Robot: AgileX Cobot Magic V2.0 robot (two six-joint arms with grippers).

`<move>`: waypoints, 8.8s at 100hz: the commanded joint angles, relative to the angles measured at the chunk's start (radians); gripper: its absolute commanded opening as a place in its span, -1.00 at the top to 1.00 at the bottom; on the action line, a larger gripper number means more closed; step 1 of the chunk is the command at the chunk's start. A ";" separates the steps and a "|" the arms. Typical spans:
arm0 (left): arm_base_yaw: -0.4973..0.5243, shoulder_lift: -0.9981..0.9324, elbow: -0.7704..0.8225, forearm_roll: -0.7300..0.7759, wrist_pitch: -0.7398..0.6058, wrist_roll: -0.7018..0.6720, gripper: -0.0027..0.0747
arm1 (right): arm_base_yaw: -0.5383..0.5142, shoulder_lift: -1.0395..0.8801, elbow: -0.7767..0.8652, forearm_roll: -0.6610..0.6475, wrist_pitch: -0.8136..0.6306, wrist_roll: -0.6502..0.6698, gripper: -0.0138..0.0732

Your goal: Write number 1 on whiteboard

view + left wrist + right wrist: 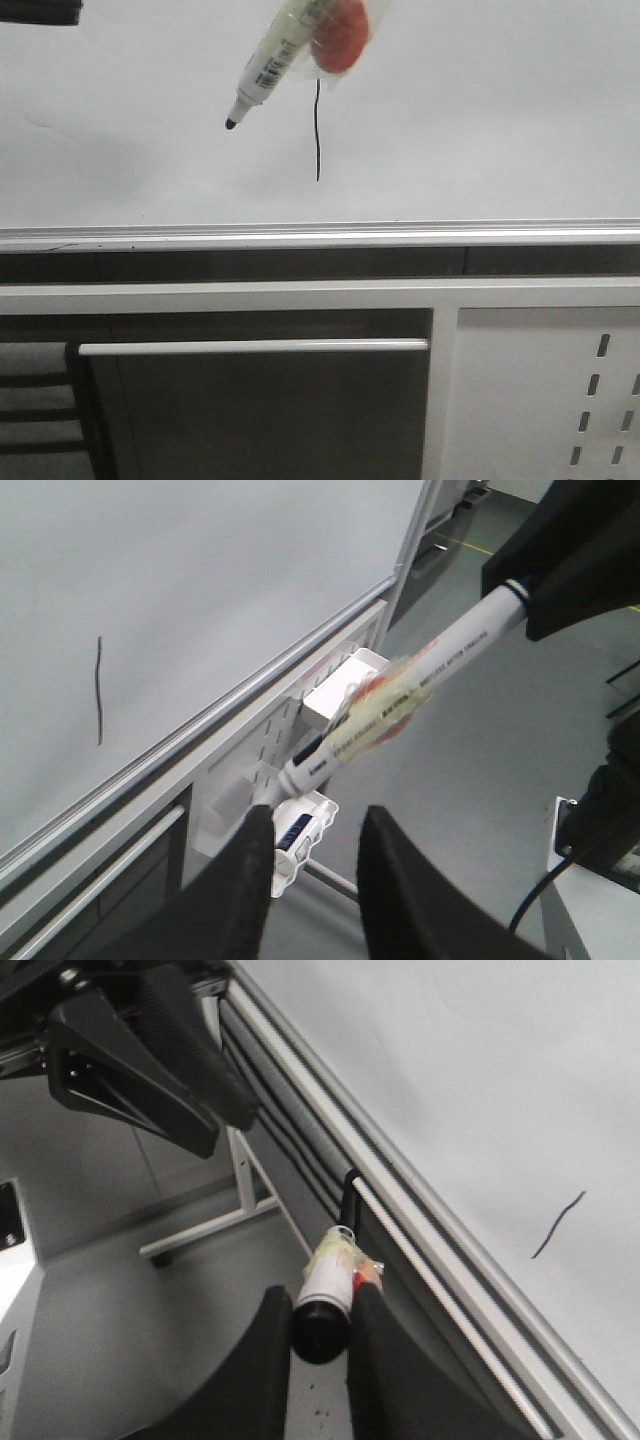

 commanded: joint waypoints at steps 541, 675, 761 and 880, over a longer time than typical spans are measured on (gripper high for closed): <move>-0.350 0.310 -0.253 -0.303 -1.180 0.362 -0.25 | -0.369 -0.166 0.018 0.227 -0.069 0.038 -0.25; -0.350 -0.782 0.345 -0.447 -1.120 0.330 0.98 | -0.371 -0.879 0.661 0.086 -0.425 0.174 0.78; -0.350 -0.843 0.359 -0.447 -1.106 0.327 0.98 | -0.371 -0.934 0.706 0.122 -0.443 0.174 0.78; 0.048 -0.914 0.522 1.221 -0.967 -1.341 0.98 | -0.371 -0.934 0.706 0.122 -0.445 0.174 0.78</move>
